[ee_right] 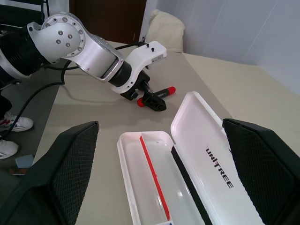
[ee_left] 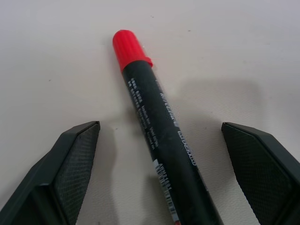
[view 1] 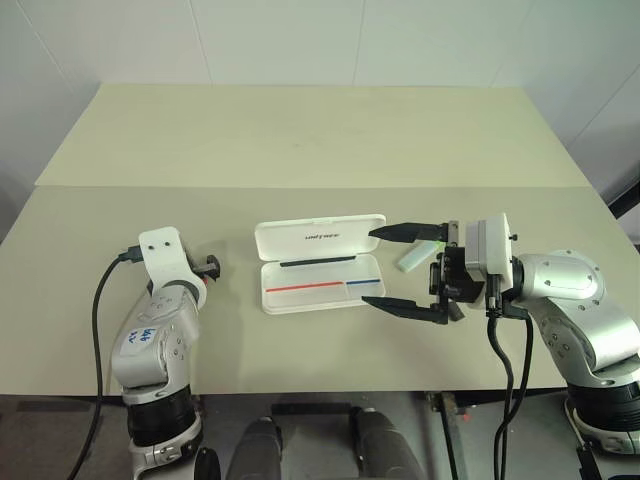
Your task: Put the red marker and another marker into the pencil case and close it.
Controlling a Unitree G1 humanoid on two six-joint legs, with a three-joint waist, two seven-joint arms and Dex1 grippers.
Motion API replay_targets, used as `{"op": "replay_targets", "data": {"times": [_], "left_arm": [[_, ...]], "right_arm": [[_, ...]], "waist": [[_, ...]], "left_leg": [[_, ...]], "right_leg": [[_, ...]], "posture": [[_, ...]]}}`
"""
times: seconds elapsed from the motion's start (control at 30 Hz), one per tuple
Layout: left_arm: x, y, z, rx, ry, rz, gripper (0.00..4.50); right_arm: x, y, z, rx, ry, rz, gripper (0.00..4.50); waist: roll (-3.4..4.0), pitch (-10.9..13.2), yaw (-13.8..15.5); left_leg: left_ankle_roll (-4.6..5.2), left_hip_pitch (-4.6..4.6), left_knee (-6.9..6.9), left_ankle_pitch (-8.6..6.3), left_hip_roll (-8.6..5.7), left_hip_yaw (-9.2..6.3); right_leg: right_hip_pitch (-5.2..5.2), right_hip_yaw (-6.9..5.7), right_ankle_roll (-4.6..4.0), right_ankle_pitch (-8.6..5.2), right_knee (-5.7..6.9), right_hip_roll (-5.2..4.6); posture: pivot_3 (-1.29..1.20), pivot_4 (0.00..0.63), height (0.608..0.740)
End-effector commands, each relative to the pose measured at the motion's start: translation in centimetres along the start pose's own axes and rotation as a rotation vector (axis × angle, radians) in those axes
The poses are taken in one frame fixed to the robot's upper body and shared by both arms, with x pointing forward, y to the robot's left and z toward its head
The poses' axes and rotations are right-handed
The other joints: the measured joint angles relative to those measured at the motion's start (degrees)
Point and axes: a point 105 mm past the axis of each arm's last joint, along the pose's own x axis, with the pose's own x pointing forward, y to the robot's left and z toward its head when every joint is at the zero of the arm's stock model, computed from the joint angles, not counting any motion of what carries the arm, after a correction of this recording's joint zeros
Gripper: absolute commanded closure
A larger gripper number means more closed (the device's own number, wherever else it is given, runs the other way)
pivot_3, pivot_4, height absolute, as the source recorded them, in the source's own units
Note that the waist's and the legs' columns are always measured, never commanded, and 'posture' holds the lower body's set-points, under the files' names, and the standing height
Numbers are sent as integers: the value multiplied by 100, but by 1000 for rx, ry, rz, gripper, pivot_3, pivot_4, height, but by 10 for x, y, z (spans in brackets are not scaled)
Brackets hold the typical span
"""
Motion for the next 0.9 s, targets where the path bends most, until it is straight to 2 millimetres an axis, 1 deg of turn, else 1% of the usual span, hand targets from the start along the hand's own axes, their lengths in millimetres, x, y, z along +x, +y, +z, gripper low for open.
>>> {"op": "replay_targets", "data": {"times": [0.03,0.33,0.37,0.53,0.63,0.7,0.8,0.9], "left_arm": [[-5,15,15,-41,-57,74,675],[-6,25,13,-50,-35,124,3753],[-6,25,13,-47,-35,123,3879],[-6,26,14,-37,-34,132,3878],[-6,27,25,-19,-89,118,3878],[-8,28,28,-10,-111,110,3878],[-13,34,34,-24,-156,97,3878],[-19,39,44,-1,-229,51,3878]], "right_arm": [[0,-4,7,-40,-23,-20,0],[2,-4,6,-44,-33,-27,0],[2,-4,6,-45,-33,-28,0],[3,-4,6,-43,-37,-34,0],[3,-3,5,-43,-37,-36,0],[4,-3,4,-43,-36,-38,0],[3,-2,2,-42,-34,-40,0],[3,-2,1,-41,-31,-42,0]], "waist": [[0,0,-2],[0,0,7],[0,0,7],[0,0,5],[0,0,4],[0,0,4],[0,0,7],[0,0,-10]], "left_leg": [[0,0,0,0,0,0],[-2,-3,-1,-1,0,0],[-2,-3,-1,-1,0,0],[-3,-3,-1,-2,0,0],[-3,-3,-1,-2,0,0],[-3,-3,-1,-2,0,0],[-4,-4,-1,-2,0,0],[-5,-4,-3,-3,0,0]], "right_leg": [[0,0,0,0,0,0],[0,-1,1,1,-7,0],[0,-1,1,1,-7,0],[0,-1,1,1,-7,0],[0,-1,1,1,-7,0],[0,-1,1,1,-7,0],[0,-1,1,1,-9,-1],[0,-1,1,1,-10,-1]], "posture": [[0,150,740],[0,150,740],[0,150,740],[0,150,740],[0,150,740],[0,150,740],[0,150,740],[0,150,740]]}}
